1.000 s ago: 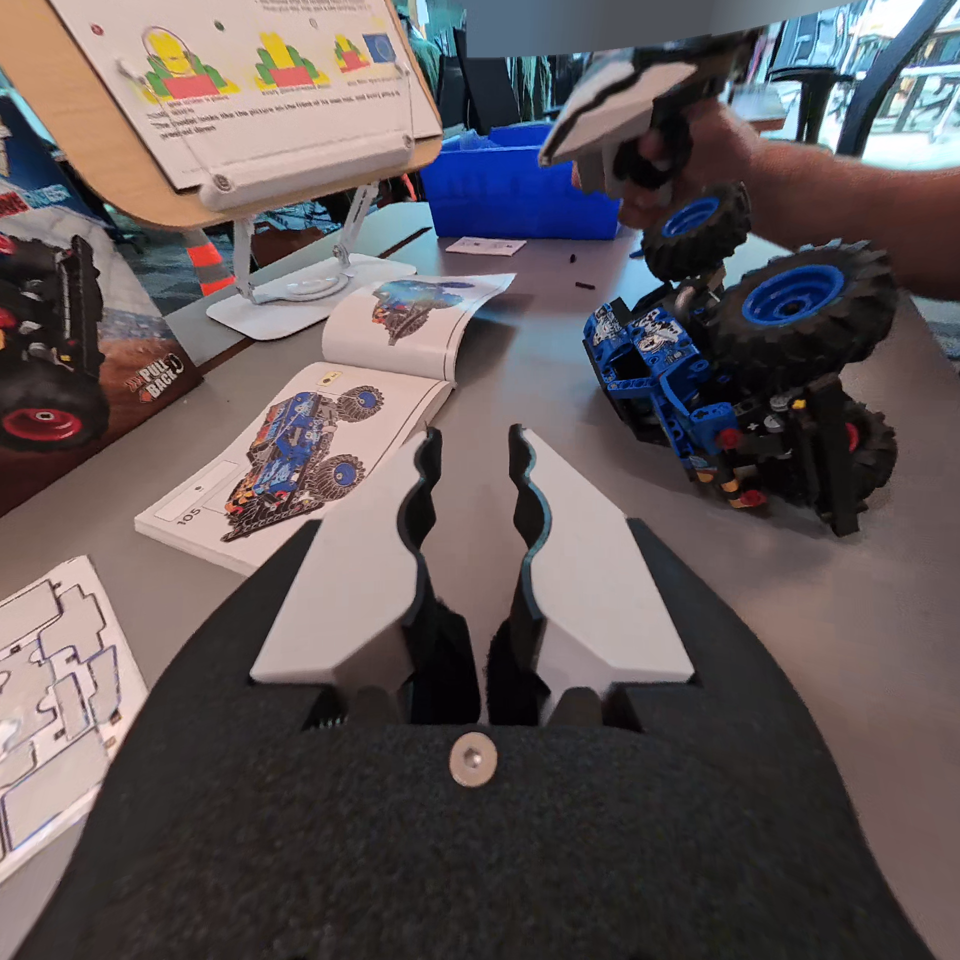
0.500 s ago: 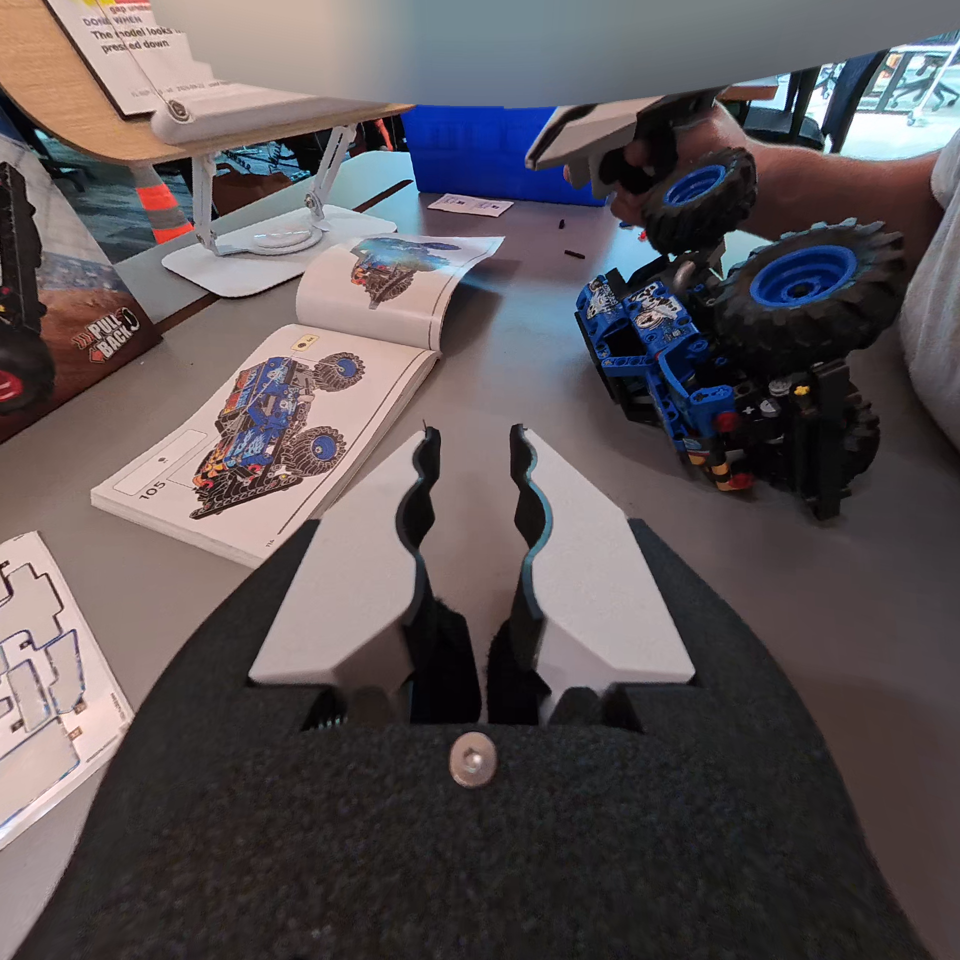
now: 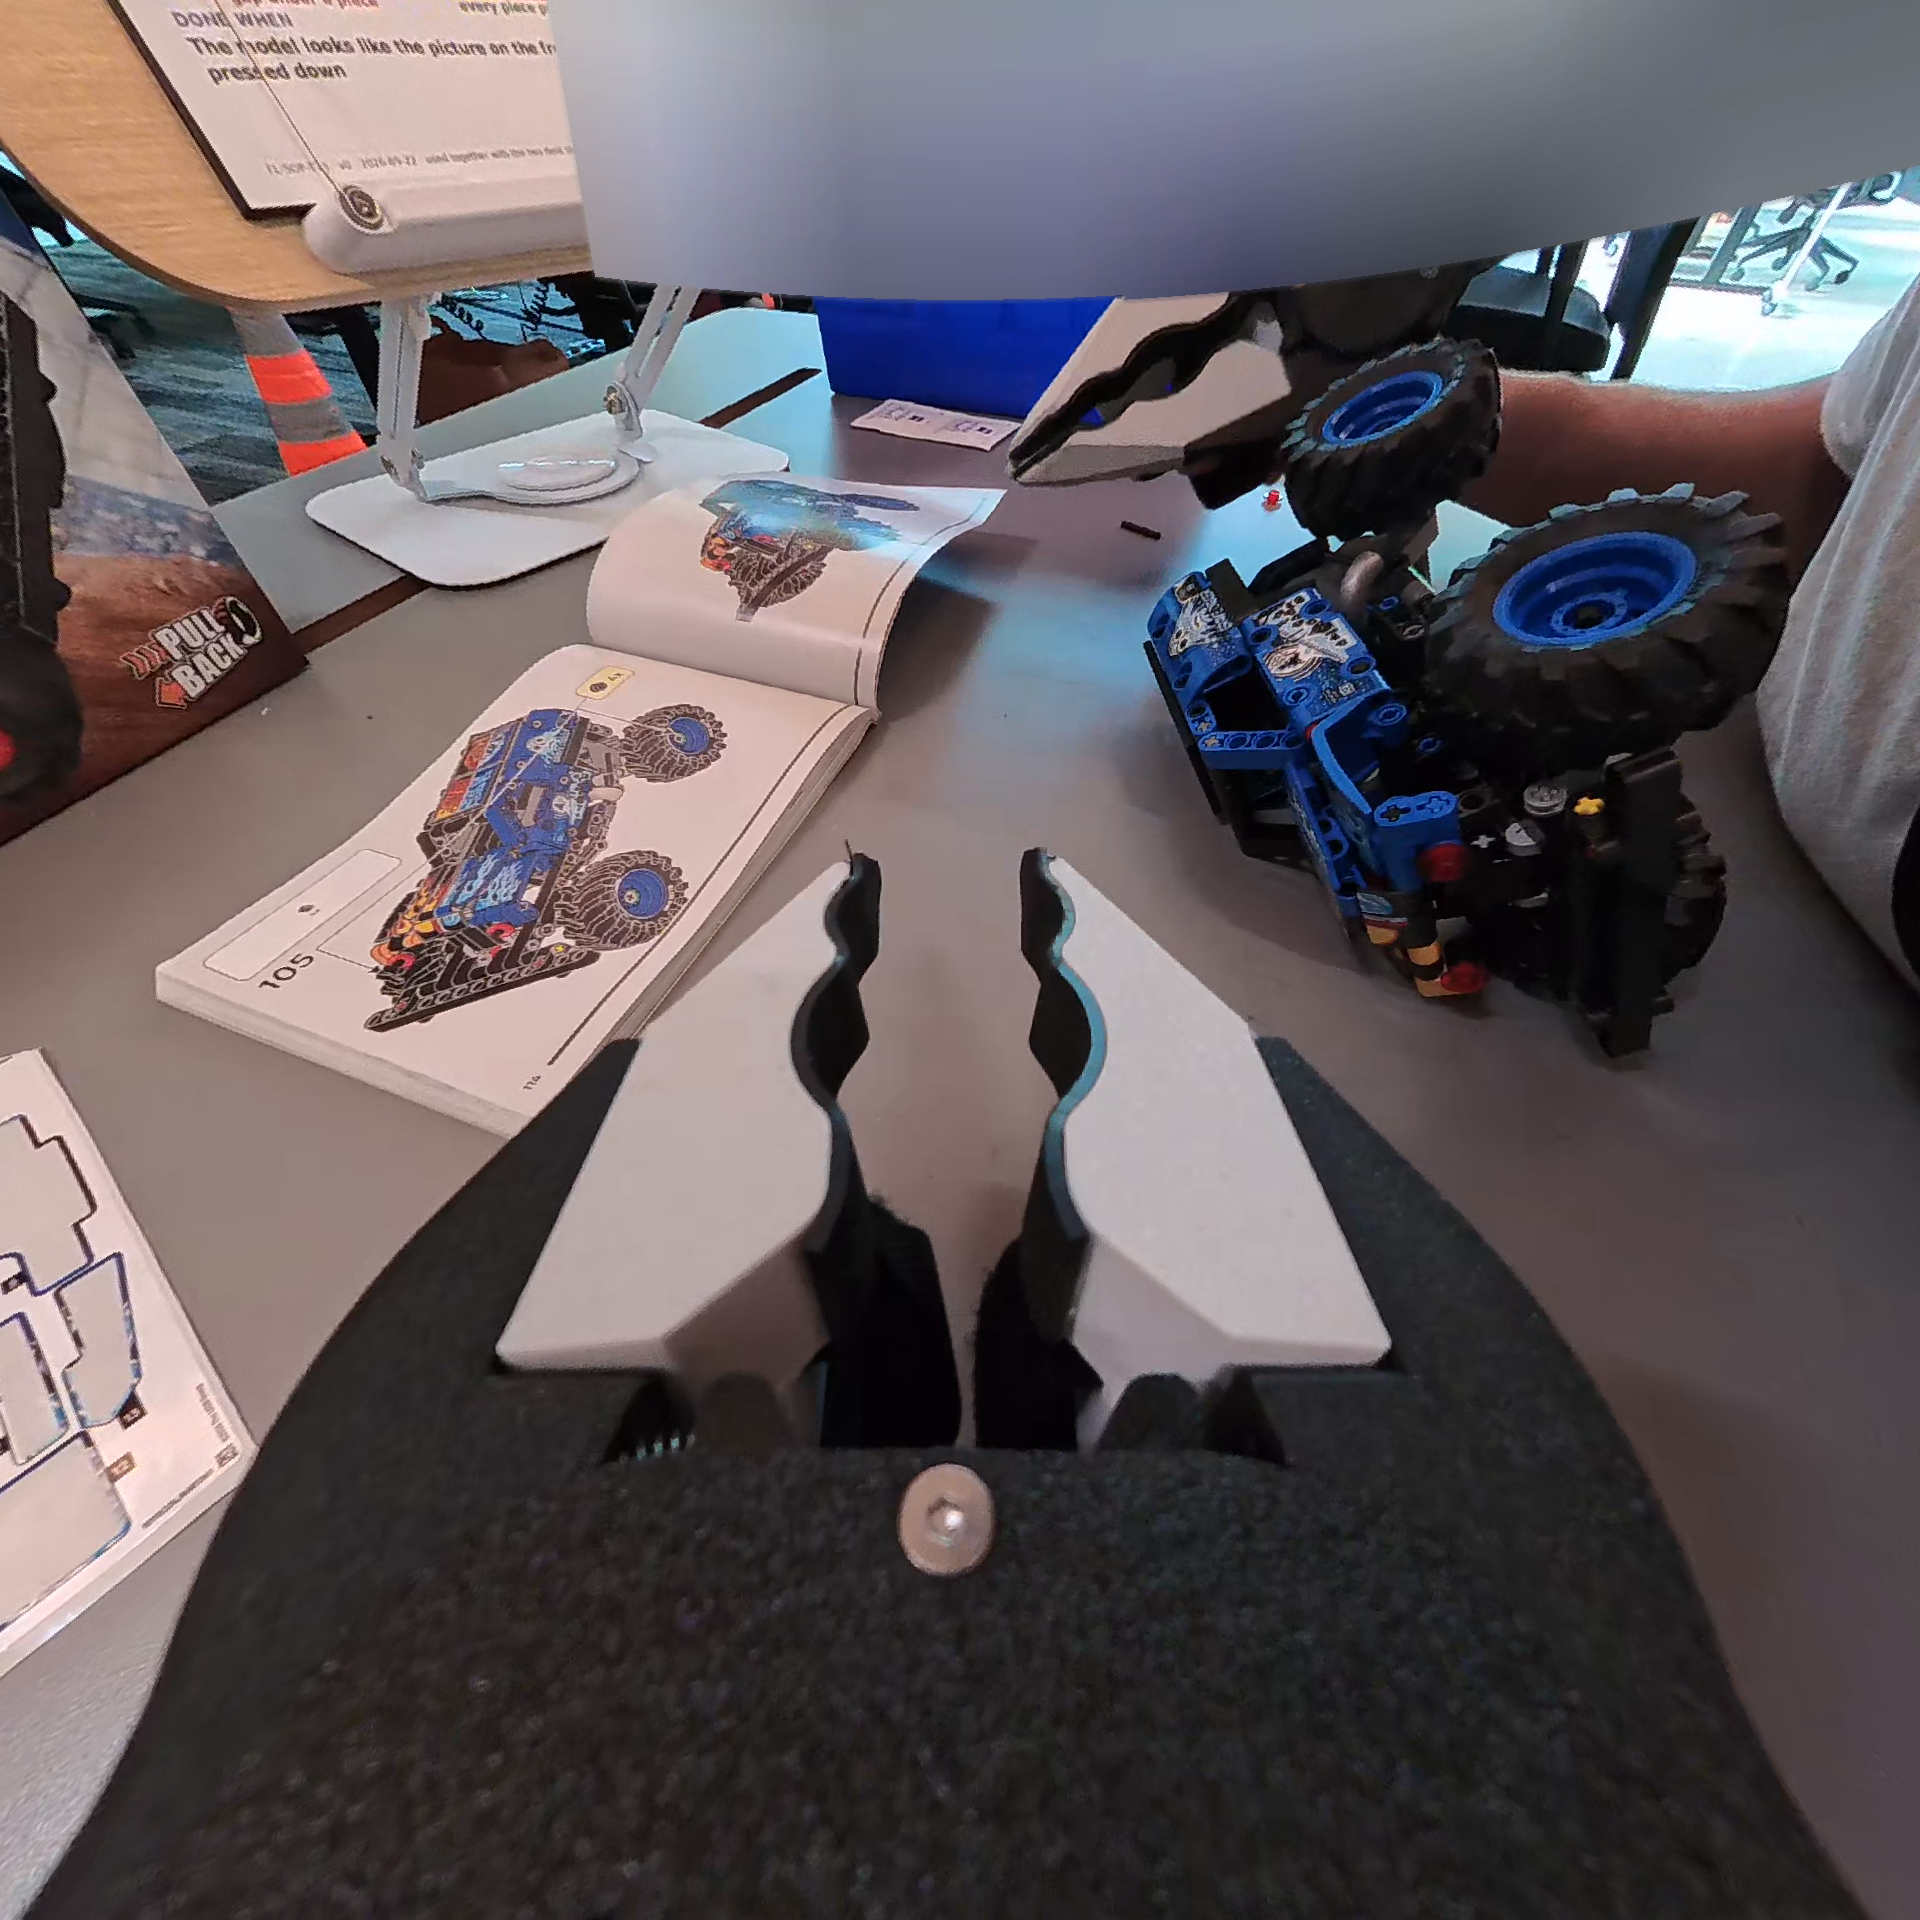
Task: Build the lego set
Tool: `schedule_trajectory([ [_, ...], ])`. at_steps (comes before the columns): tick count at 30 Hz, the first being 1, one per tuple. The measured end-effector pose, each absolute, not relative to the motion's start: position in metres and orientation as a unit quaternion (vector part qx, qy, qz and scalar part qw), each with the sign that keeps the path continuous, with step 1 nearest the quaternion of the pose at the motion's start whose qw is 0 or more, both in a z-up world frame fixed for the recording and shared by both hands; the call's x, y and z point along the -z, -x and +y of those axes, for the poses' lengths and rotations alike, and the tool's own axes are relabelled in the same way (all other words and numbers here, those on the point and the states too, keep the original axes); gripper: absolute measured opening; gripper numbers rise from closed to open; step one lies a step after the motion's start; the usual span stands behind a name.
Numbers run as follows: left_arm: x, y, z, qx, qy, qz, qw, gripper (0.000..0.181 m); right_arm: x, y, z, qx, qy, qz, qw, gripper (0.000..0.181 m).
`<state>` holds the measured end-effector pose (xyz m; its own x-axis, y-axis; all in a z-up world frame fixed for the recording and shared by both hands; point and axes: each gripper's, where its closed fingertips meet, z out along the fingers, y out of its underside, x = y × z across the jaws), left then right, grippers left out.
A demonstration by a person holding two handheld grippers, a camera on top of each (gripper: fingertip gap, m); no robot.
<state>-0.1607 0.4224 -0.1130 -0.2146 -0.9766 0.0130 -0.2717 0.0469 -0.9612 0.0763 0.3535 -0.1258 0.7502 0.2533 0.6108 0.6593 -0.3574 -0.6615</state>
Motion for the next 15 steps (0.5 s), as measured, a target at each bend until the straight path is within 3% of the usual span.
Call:
schedule_trajectory([
  [8, 0.115, 0.159, 0.424, 0.477, 0.514, 0.617, 0.358, 0.026, 0.112, -0.074, 0.352, 0.182, 0.788, -0.269, 0.523, 0.006],
  [12, 0.115, 0.159, 0.424, 0.477, 0.513, 0.617, 0.358, 0.026, 0.071, -0.059, 0.346, -0.11, 0.768, -0.135, 0.617, 0.006],
  [15, 0.115, 0.159, 0.424, 0.475, 0.513, 0.618, 0.359, 0.026, 0.027, -0.064, 0.333, -0.381, 0.661, -0.019, 0.646, 0.006],
])
